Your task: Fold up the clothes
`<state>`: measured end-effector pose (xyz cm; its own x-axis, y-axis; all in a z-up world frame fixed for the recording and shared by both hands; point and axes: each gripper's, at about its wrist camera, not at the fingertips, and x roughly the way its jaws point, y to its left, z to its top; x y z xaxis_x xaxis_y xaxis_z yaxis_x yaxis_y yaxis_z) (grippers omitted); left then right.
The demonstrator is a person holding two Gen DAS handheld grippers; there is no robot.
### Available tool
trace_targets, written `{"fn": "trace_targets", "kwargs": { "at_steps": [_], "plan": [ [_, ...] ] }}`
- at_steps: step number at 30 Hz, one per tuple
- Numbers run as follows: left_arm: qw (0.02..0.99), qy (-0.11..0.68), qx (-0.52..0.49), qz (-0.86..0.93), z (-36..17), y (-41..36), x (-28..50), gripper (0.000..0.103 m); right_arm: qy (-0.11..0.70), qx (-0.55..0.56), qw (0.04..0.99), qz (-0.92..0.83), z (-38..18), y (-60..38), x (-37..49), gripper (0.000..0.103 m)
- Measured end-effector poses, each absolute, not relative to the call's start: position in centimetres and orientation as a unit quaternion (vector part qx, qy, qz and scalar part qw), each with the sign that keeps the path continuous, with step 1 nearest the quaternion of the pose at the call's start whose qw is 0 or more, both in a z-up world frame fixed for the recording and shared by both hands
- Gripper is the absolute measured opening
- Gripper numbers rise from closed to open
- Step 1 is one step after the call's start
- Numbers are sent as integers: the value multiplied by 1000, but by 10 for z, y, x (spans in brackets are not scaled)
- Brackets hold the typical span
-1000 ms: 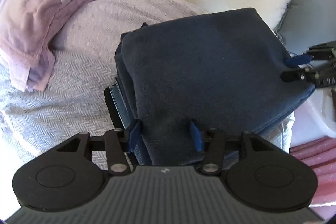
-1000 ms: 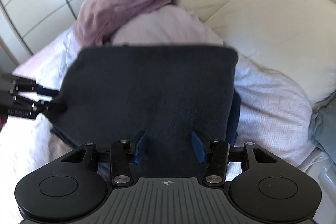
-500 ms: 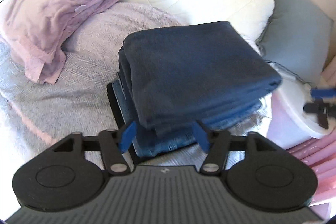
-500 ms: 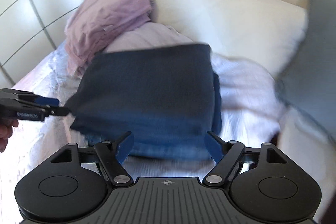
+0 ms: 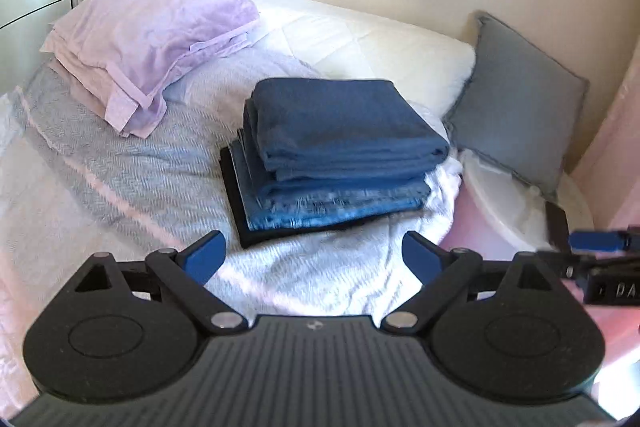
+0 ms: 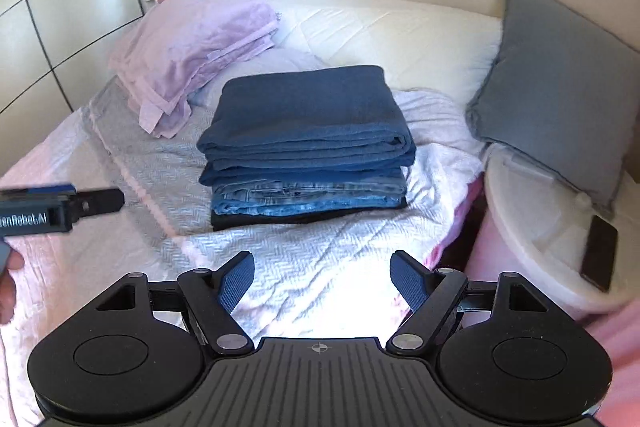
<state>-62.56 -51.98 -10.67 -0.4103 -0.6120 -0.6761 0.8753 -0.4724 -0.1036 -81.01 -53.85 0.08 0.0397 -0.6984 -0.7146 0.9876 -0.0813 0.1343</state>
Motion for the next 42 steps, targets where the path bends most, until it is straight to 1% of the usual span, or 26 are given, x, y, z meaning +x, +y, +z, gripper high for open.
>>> {"fn": "trace_targets", "kwargs": {
  "at_steps": [7,15,23,42],
  "plan": [
    [461,238,290,-804,-86,-486,-614,93,213,320,645,-660,24,-508,-791,78],
    [468,251,306,-790,-80,-473,-629,93,219,306,653,-657,36,-496,-789,78],
    [479,223,316,-788,-74,-453,-648,92,223,315,648,-657,34,-483,-798,78],
    [499,211,318,-777,-75,-444,-653,93,234,322,650,-648,31,-478,-796,79]
  ]
}}
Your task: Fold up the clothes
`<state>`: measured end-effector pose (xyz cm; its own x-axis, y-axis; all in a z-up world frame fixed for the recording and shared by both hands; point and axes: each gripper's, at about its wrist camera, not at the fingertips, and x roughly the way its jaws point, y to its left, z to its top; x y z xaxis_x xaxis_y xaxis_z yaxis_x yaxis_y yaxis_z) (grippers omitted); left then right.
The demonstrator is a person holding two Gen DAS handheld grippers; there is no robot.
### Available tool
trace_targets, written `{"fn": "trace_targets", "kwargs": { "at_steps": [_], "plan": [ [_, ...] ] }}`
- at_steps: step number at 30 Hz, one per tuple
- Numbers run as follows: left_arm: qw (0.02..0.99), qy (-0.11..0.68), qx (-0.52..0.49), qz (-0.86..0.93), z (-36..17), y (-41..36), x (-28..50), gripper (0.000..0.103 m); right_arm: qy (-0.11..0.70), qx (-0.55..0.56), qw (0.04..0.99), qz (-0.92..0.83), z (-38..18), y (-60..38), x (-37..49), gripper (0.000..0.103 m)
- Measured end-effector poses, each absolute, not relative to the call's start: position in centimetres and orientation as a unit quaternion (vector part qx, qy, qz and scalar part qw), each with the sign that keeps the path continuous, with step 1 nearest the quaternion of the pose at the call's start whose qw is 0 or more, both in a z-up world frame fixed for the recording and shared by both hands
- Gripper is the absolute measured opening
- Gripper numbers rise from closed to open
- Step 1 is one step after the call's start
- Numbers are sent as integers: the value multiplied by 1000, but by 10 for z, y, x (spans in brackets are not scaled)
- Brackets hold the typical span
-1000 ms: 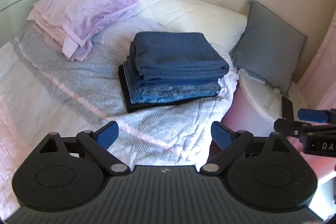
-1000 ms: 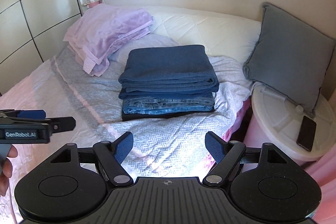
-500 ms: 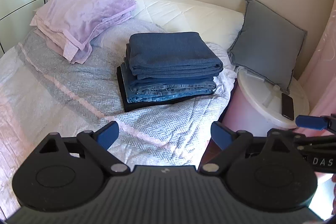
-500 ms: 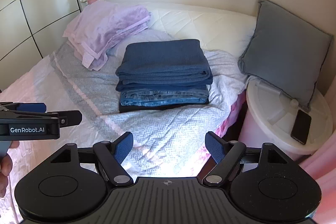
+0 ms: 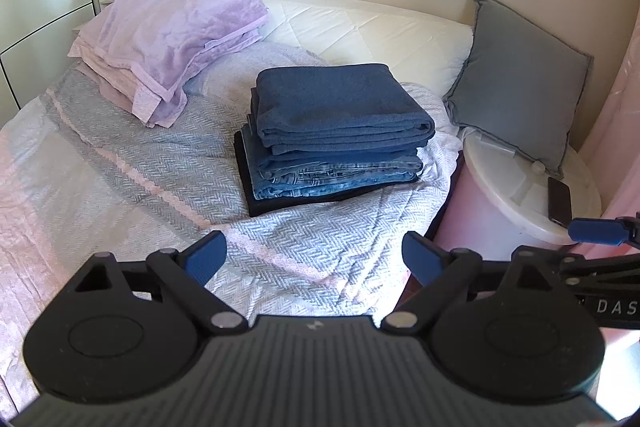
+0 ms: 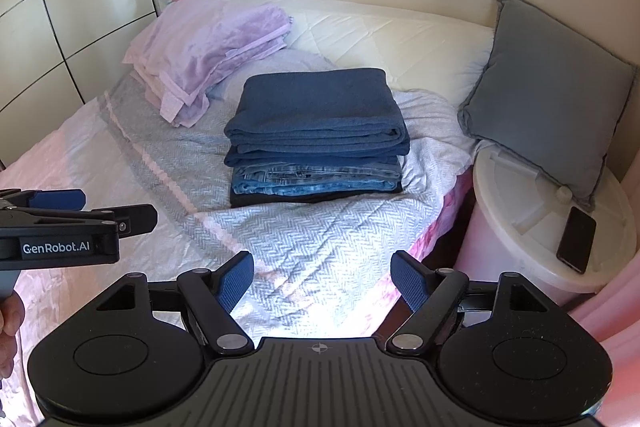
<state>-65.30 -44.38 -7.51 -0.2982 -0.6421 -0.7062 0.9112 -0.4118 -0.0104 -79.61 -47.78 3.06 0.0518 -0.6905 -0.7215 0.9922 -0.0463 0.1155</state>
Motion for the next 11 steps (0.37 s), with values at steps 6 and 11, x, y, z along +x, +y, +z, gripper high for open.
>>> {"fn": "trace_targets", "kwargs": {
  "at_steps": [6,11],
  "plan": [
    [504,214,317,-775,-78,-444,-651,93,240,322,649,-646,31,-480,-794,79],
    [505,215,314,-774,-79,-445,-650,93,245,324,648,-644,29,-482,-793,79]
  ]
}}
